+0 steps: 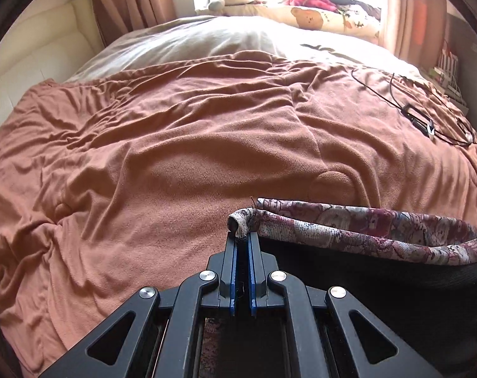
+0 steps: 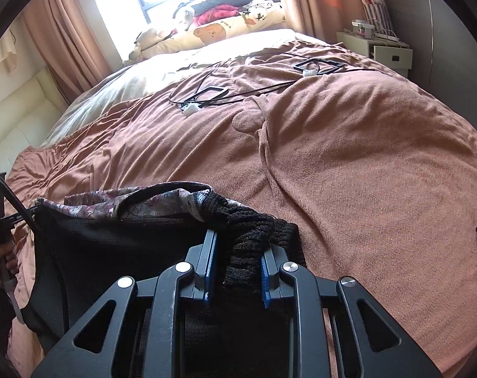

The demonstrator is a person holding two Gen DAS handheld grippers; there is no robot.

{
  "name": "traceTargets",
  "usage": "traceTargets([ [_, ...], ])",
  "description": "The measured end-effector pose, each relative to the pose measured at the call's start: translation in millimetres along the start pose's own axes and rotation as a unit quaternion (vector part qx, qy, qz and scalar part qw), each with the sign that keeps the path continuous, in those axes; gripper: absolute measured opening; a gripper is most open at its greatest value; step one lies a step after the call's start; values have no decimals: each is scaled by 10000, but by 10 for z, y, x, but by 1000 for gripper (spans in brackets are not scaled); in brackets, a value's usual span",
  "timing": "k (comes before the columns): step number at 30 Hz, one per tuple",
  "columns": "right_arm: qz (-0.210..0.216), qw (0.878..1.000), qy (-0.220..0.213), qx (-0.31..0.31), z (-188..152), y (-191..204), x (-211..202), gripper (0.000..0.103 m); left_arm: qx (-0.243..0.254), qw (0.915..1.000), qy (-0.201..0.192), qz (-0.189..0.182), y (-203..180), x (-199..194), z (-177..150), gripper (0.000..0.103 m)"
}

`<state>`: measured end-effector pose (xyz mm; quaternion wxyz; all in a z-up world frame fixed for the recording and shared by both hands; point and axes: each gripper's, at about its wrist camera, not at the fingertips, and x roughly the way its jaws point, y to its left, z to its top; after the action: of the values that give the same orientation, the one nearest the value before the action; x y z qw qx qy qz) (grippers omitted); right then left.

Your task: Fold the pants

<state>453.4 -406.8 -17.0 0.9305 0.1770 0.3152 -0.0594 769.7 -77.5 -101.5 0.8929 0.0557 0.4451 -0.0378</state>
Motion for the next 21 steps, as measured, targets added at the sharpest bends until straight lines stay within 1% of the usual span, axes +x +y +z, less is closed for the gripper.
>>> traceTargets([
  [10,-30,9997,199,98,198,9,364,20,-30,9995,219,227,-26,311,121,6],
  [21,-82,9998,158,93,265,28,586,20,0,9983,369,443,-44,592,180,6],
])
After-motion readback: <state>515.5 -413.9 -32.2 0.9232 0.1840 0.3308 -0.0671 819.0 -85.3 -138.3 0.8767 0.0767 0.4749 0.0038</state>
